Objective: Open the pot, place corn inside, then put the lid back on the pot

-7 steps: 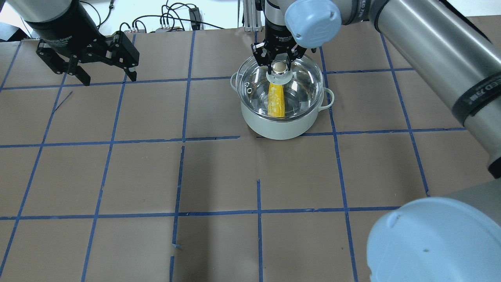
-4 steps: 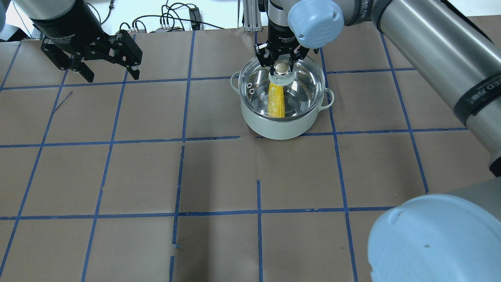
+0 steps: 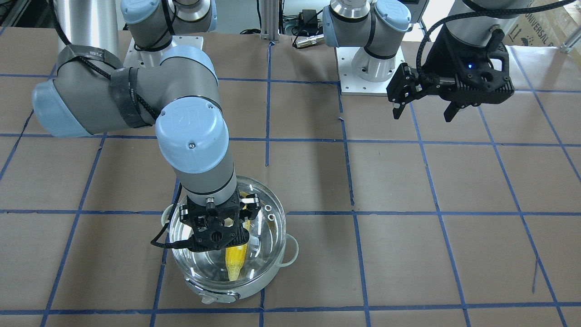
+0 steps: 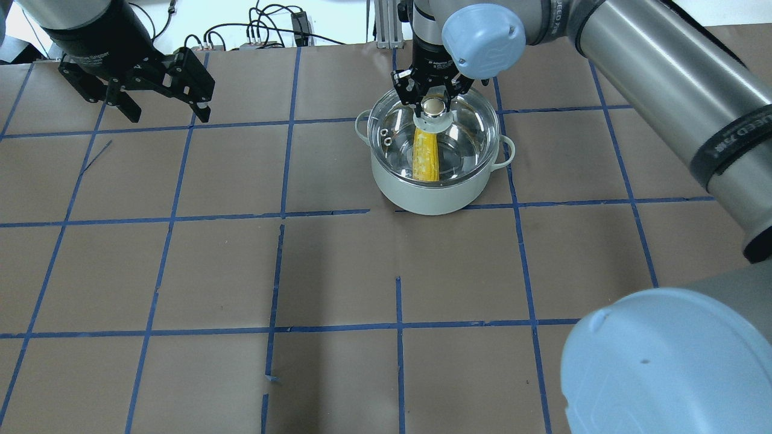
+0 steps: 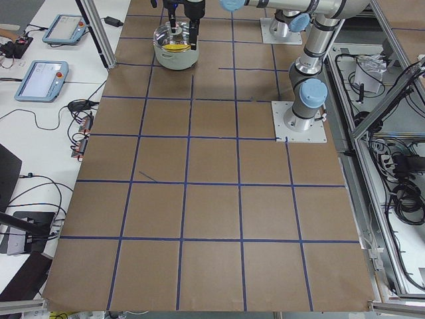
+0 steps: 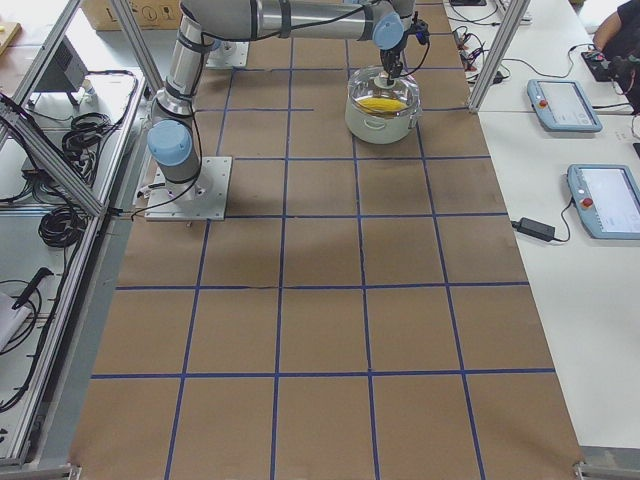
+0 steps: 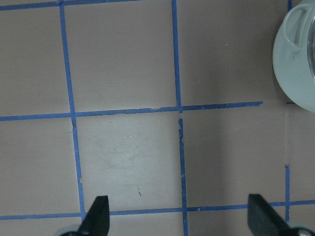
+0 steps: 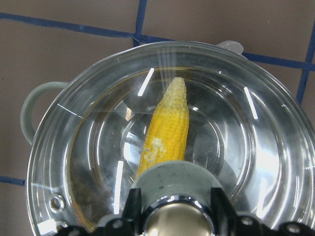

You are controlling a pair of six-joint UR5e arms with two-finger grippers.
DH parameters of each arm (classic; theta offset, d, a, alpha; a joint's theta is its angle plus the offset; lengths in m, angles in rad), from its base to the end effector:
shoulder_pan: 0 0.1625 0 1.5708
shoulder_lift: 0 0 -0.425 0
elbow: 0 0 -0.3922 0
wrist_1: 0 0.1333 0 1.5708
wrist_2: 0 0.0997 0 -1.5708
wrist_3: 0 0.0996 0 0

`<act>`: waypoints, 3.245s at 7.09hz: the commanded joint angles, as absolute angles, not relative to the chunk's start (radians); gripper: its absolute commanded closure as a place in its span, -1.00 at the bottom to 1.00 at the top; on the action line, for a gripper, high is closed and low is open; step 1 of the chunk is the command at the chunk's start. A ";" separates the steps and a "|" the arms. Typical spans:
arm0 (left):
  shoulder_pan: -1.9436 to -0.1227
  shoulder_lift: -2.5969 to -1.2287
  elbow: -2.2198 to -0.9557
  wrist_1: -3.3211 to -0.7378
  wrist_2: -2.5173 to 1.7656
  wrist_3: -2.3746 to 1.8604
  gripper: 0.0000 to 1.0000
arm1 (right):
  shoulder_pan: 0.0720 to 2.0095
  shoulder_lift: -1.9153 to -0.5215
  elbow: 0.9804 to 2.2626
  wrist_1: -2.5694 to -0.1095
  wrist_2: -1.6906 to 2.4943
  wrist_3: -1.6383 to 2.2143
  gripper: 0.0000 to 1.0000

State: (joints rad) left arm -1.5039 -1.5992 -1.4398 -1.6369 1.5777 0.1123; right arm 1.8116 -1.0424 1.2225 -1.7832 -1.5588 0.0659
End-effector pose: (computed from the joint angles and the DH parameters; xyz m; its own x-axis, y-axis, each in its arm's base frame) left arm -0.0985 -0.5132 0.5316 -0.9989 0.0451 -0.0109 0.0454 0.9983 -0.0355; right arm 0.2983 -0.6506 0.3630 -0.9846 -0.1744 -0.0141 -0.1739 0.9843 -0.0314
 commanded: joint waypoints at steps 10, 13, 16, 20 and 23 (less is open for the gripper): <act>-1.474 -1.603 -1.442 -1.614 1.571 0.149 -1.00 | 1.810 -1.040 1.226 -1.787 -1.557 0.064 0.31; -1.474 -1.601 -1.443 -1.614 1.572 0.152 -1.00 | 1.806 -1.040 1.226 -1.790 -1.560 0.066 -0.32; -1.474 -1.601 -1.440 -1.612 1.578 0.164 -1.00 | 1.801 -1.043 1.210 -1.789 -1.565 0.066 -0.44; -1.474 -1.600 -1.443 -1.612 1.575 0.163 -1.00 | 1.717 -1.147 1.199 -1.744 -1.552 0.017 -1.00; -1.474 -1.600 -1.445 -1.614 1.574 0.153 -1.00 | 1.609 -1.290 1.242 -1.605 -1.561 -0.018 -1.00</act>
